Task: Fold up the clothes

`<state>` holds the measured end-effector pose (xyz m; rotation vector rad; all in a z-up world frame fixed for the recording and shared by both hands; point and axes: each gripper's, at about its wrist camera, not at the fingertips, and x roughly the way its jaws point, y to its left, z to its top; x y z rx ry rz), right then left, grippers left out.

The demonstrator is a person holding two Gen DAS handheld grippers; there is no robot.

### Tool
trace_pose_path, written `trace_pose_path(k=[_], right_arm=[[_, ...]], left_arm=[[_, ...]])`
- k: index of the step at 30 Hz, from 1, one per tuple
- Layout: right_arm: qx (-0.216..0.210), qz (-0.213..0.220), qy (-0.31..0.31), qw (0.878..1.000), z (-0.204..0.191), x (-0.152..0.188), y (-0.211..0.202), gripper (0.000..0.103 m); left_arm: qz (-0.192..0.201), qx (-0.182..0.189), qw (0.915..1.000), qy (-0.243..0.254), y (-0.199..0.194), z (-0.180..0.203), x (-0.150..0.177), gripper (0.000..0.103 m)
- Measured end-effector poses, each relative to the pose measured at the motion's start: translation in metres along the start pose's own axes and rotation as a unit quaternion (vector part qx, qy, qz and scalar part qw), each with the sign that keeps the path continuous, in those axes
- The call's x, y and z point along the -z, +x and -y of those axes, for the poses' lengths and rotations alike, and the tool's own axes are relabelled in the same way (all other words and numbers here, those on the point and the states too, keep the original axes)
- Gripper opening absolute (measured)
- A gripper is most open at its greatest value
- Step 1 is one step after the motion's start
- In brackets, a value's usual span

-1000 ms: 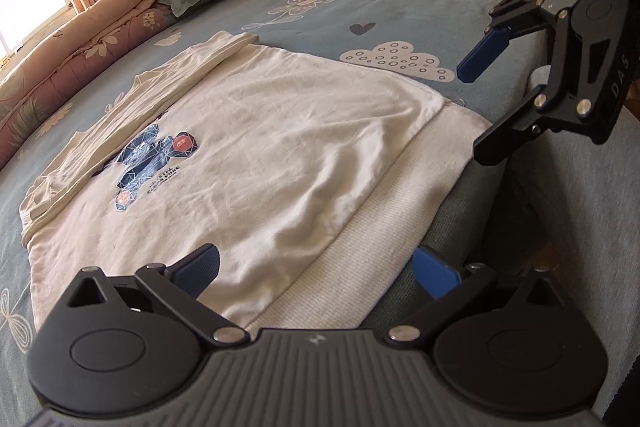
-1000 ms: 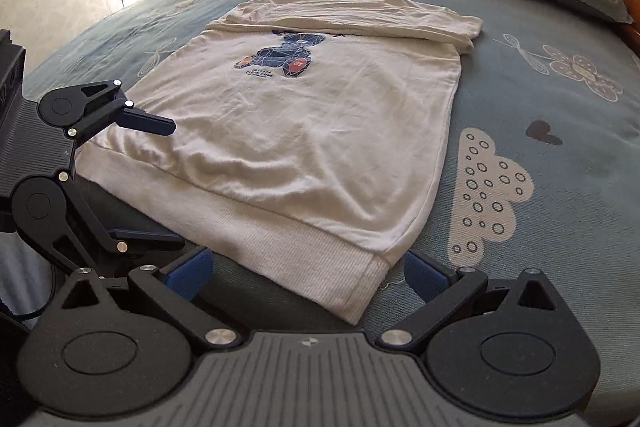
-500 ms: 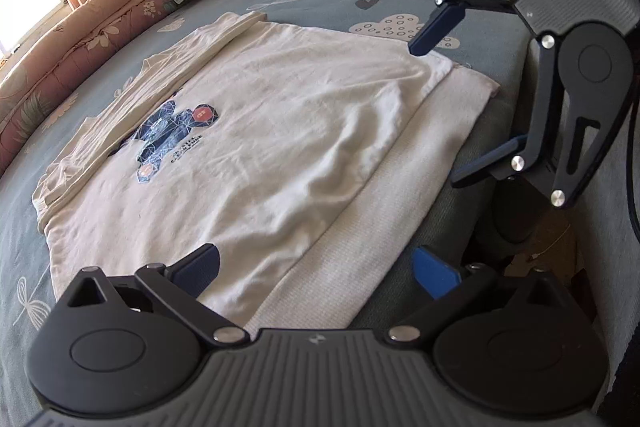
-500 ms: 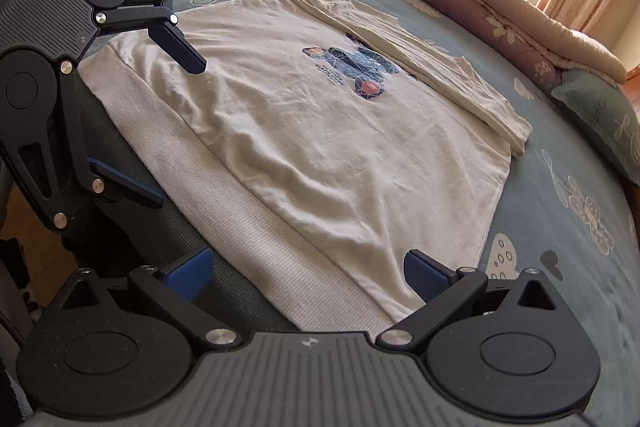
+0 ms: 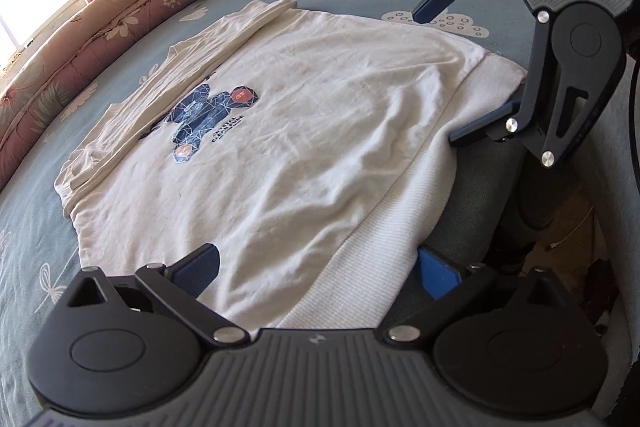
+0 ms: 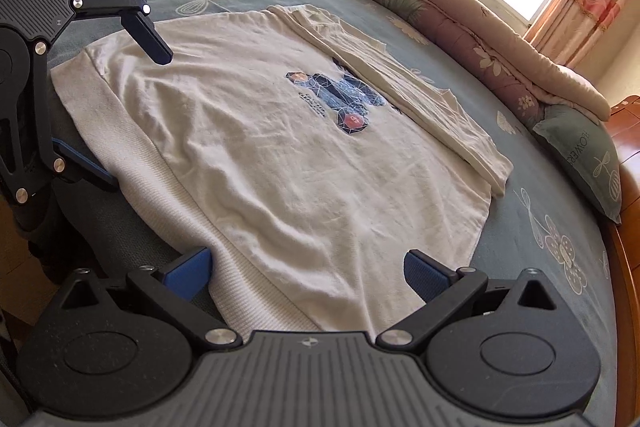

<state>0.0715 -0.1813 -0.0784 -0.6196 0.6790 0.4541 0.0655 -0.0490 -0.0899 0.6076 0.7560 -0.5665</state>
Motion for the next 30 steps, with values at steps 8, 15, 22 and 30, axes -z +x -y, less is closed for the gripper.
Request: trace_pose_path(k=[8, 15, 22, 30], right_arm=[[0.0, 0.003, 0.02, 1.0, 0.008, -0.006, 0.001, 0.103], [-0.047, 0.03, 0.023, 0.998, 0.001, -0.011, -0.011, 0.103], [-0.014, 0.015, -0.025, 0.999, -0.03, -0.012, 0.011, 0.103], [0.071, 0.062, -0.058, 0.994, -0.034, -0.018, -0.002, 0.103]], left_arm=[[0.012, -0.019, 0.9996, 0.019, 0.007, 0.001, -0.012, 0.102], [0.018, -0.019, 0.9996, -0.004, 0.007, -0.014, -0.017, 0.102], [0.021, -0.01, 0.9997, 0.003, 0.002, -0.011, -0.013, 0.102], [0.021, -0.063, 0.995, 0.075, 0.01, 0.015, -0.017, 0.102]])
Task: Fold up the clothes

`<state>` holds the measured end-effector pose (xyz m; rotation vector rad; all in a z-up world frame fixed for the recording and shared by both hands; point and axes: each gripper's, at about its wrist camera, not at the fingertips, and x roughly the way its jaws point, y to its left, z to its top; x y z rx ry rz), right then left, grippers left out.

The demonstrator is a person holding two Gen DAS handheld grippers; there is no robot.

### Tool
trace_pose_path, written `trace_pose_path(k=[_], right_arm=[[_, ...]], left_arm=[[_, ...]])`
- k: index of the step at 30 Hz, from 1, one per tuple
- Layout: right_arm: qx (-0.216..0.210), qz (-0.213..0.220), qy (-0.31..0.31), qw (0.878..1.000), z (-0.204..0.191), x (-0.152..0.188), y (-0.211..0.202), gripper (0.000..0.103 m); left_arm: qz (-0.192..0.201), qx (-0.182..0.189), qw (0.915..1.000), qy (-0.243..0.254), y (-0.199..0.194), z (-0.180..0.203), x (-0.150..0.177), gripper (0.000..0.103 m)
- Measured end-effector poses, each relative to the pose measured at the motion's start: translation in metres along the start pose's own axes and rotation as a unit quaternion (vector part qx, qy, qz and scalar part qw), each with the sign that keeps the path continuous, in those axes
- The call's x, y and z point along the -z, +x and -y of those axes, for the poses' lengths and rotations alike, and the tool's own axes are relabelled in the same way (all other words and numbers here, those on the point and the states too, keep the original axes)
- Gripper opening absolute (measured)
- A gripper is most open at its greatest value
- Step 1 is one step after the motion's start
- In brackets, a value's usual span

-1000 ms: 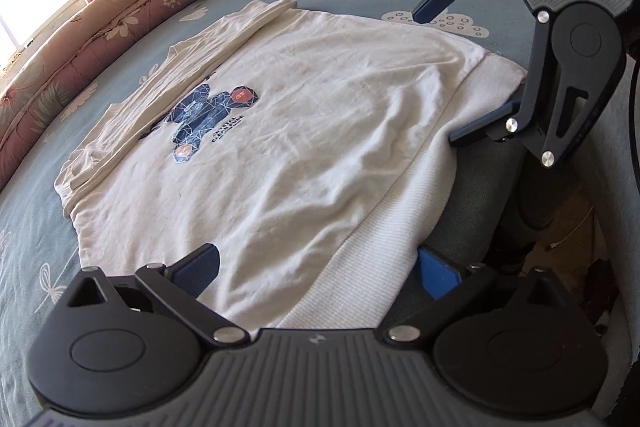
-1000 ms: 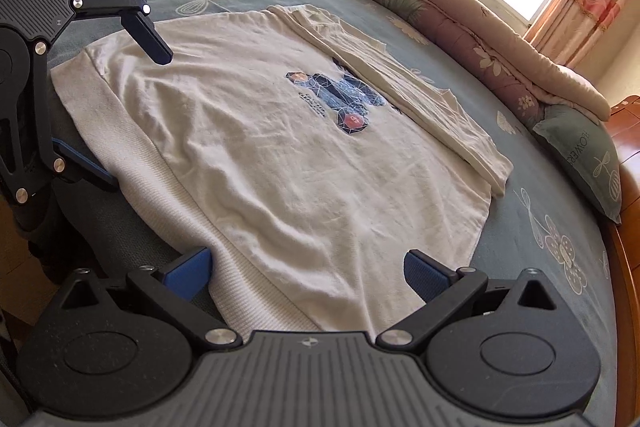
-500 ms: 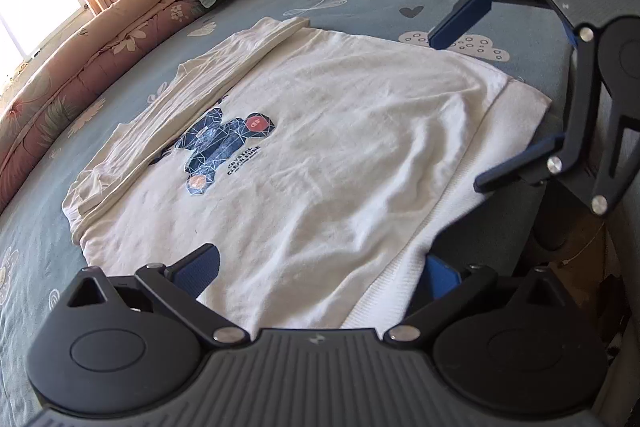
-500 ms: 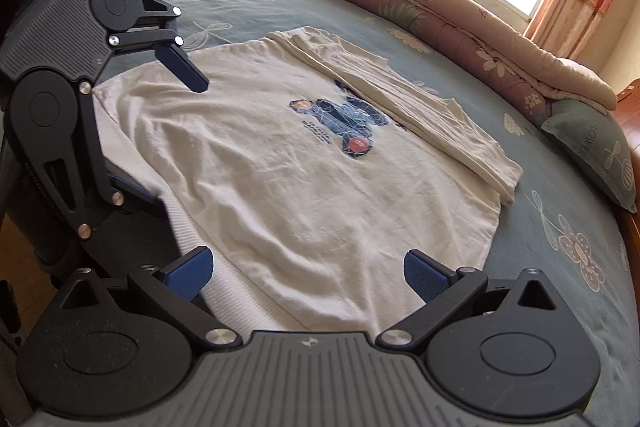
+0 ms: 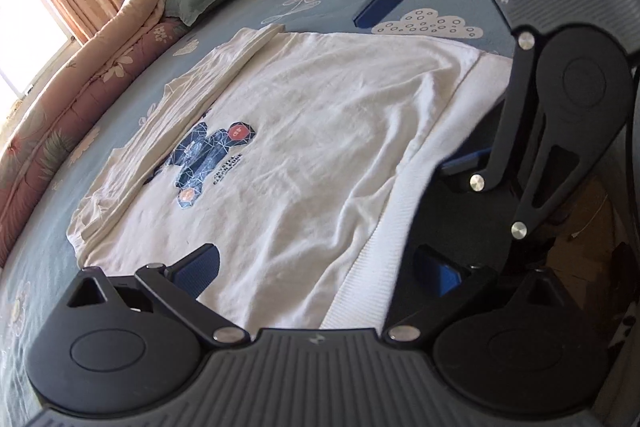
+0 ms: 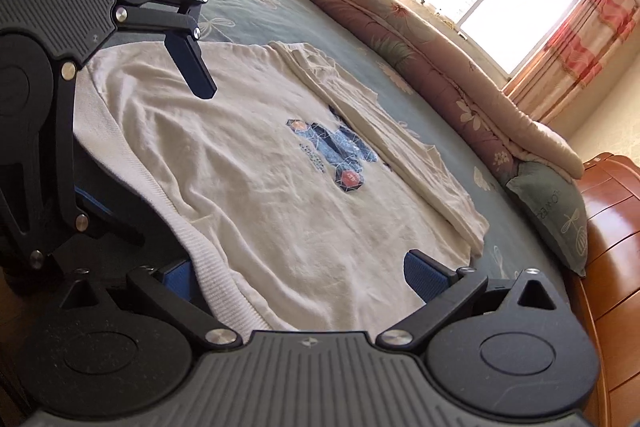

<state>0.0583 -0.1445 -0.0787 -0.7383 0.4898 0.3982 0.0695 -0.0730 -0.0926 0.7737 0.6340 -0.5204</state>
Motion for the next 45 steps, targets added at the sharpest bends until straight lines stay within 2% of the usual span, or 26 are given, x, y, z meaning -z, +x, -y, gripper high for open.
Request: trace_pose_path(k=[4, 6, 11, 15, 19, 24, 29, 31, 35, 38, 45], right_arm=[[0.001, 0.002, 0.001, 1.0, 0.003, 0.002, -0.002, 0.103], [-0.003, -0.004, 0.001, 1.0, 0.003, 0.005, 0.0, 0.103], [-0.007, -0.022, -0.005, 1.0, -0.004, 0.015, 0.009, 0.103], [-0.015, -0.012, -0.008, 1.0, -0.017, 0.004, 0.015, 0.103], [0.004, 0.004, -0.041, 0.999, -0.035, -0.007, 0.023, 0.103], [0.045, -0.01, -0.069, 0.997, -0.019, 0.015, 0.019, 0.103], [0.073, -0.039, -0.089, 0.993, 0.01, 0.047, 0.011, 0.103], [0.073, -0.043, -0.099, 0.991, 0.013, 0.05, 0.011, 0.103], [0.091, -0.041, -0.155, 0.983, -0.006, 0.039, 0.021, 0.103], [0.093, -0.029, -0.191, 0.977, -0.019, 0.031, 0.023, 0.103], [0.1, -0.049, -0.172, 0.979, 0.003, 0.052, 0.018, 0.103]], left_arm=[[-0.01, -0.059, 0.9963, 0.061, 0.004, 0.011, -0.002, 0.102], [-0.015, -0.077, 0.9933, 0.085, 0.002, 0.011, 0.003, 0.102], [-0.037, -0.105, 0.9904, 0.082, -0.005, 0.0, 0.025, 0.102], [-0.036, -0.105, 0.9907, 0.078, -0.001, 0.002, 0.018, 0.102], [-0.026, -0.106, 0.9892, 0.098, 0.004, 0.01, 0.01, 0.102], [-0.026, -0.111, 0.9879, 0.106, 0.001, 0.002, 0.026, 0.103], [-0.037, -0.134, 0.9829, 0.121, -0.002, -0.008, 0.044, 0.103], [-0.038, -0.142, 0.9797, 0.136, 0.0, -0.005, 0.043, 0.103], [-0.029, -0.165, 0.9681, 0.186, 0.011, 0.016, 0.025, 0.102], [-0.028, -0.164, 0.9667, 0.195, 0.013, 0.018, 0.024, 0.102], [-0.043, -0.175, 0.967, 0.181, 0.006, 0.007, 0.047, 0.102]])
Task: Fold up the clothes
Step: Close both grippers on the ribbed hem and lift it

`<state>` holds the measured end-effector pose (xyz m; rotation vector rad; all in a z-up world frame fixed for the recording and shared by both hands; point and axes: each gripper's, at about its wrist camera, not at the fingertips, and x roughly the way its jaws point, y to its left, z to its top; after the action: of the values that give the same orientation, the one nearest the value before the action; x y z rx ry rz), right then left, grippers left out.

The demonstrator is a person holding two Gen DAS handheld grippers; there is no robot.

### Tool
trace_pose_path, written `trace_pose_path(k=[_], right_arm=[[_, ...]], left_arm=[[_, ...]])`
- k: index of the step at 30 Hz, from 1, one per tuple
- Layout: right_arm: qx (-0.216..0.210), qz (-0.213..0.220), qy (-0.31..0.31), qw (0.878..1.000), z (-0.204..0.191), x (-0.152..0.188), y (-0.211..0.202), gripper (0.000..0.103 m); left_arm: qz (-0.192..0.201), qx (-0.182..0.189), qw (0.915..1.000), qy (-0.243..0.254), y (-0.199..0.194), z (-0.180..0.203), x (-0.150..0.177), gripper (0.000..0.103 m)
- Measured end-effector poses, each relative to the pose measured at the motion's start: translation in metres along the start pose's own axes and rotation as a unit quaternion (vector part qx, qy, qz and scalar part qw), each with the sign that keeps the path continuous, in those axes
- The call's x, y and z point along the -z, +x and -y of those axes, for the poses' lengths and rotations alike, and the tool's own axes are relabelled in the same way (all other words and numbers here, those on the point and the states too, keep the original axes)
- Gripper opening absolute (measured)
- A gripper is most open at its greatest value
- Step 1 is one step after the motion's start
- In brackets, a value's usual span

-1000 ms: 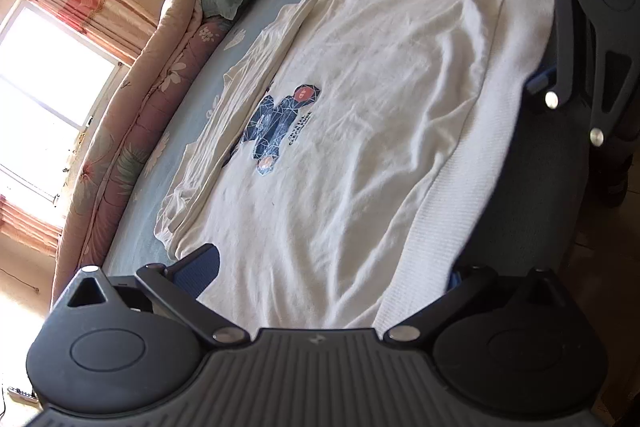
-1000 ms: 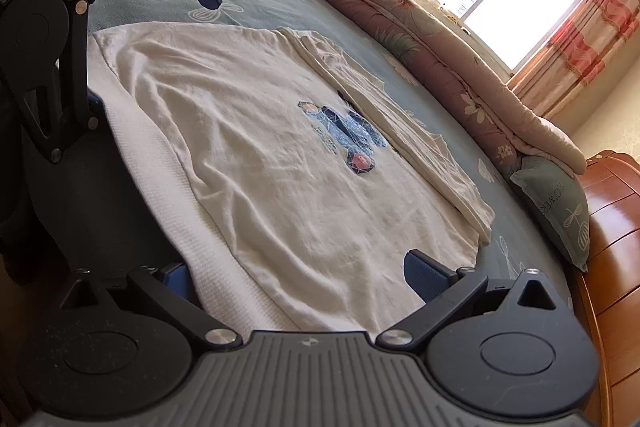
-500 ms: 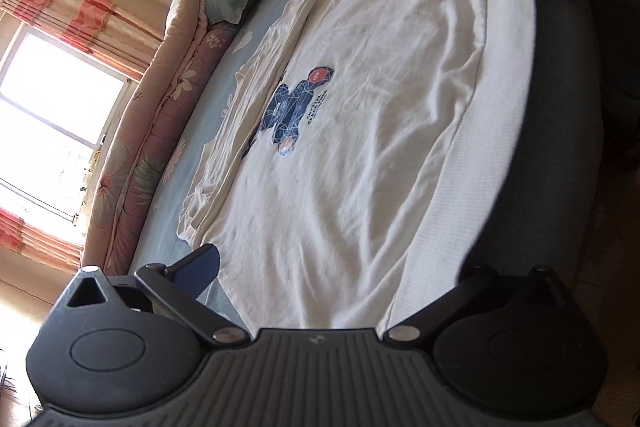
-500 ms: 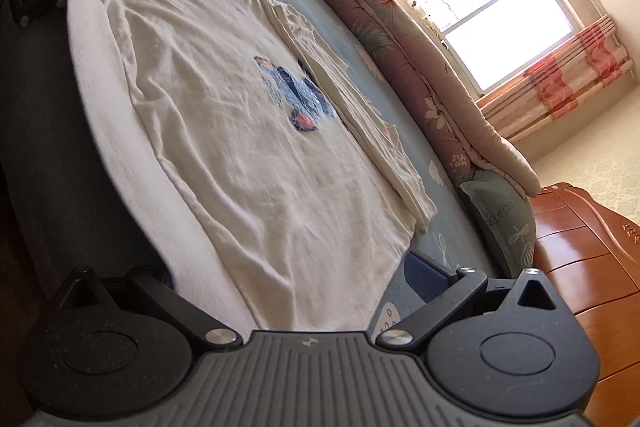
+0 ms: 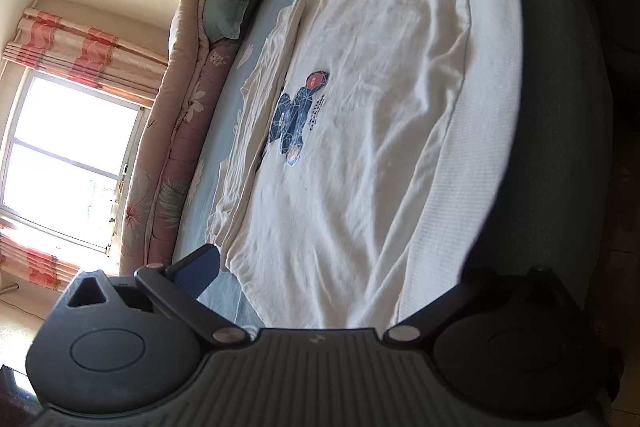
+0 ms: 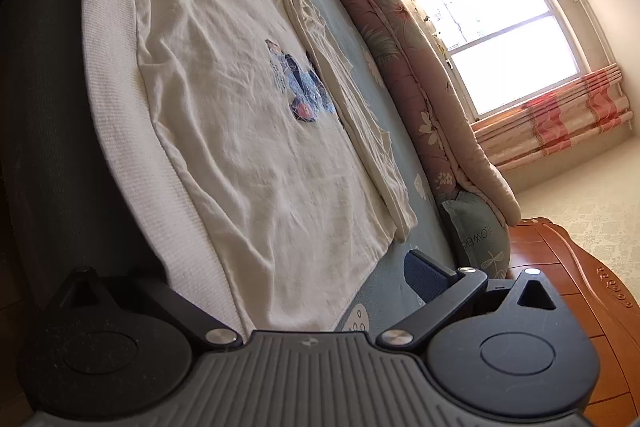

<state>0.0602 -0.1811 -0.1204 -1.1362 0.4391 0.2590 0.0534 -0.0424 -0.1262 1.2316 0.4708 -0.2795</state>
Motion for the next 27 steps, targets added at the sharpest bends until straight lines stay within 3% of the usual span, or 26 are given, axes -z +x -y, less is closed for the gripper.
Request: trace_pose_path(k=[4, 7, 11, 12, 14, 17, 19, 21, 27], right_arm=[[0.005, 0.0, -0.04, 0.999, -0.007, -0.011, 0.001, 0.103], [0.007, 0.012, -0.072, 0.997, -0.017, -0.022, -0.002, 0.102], [0.005, 0.015, -0.086, 0.996, -0.022, -0.019, -0.007, 0.096], [0.006, 0.014, -0.085, 0.996, -0.022, -0.015, -0.009, 0.093], [0.004, 0.01, -0.089, 0.996, -0.025, -0.012, -0.011, 0.085], [-0.005, 0.006, -0.108, 0.994, -0.035, -0.012, -0.015, 0.063], [-0.019, 0.002, -0.117, 0.993, -0.041, -0.012, -0.017, 0.046], [-0.037, -0.003, -0.119, 0.992, -0.046, -0.012, -0.017, 0.008], [-0.047, -0.011, -0.119, 0.992, -0.048, -0.016, -0.018, 0.008]], left_arm=[[-0.002, -0.002, 0.9997, 0.023, 0.001, 0.005, -0.011, 0.096], [0.0, 0.02, 0.9993, 0.032, 0.001, 0.011, -0.02, 0.068], [-0.002, 0.026, 0.999, 0.035, -0.004, 0.016, -0.013, 0.051], [-0.003, 0.028, 0.9991, 0.03, -0.004, 0.017, -0.011, 0.048], [-0.005, 0.03, 0.9991, 0.029, -0.006, 0.022, -0.01, 0.032], [-0.011, 0.038, 0.9987, 0.03, -0.007, 0.031, -0.011, 0.008], [-0.013, 0.037, 0.9989, 0.026, -0.008, 0.034, -0.012, 0.006], [-0.013, 0.035, 0.9991, 0.02, -0.009, 0.034, -0.011, 0.006], [-0.018, 0.04, 0.999, 0.001, -0.013, 0.029, -0.012, 0.008]])
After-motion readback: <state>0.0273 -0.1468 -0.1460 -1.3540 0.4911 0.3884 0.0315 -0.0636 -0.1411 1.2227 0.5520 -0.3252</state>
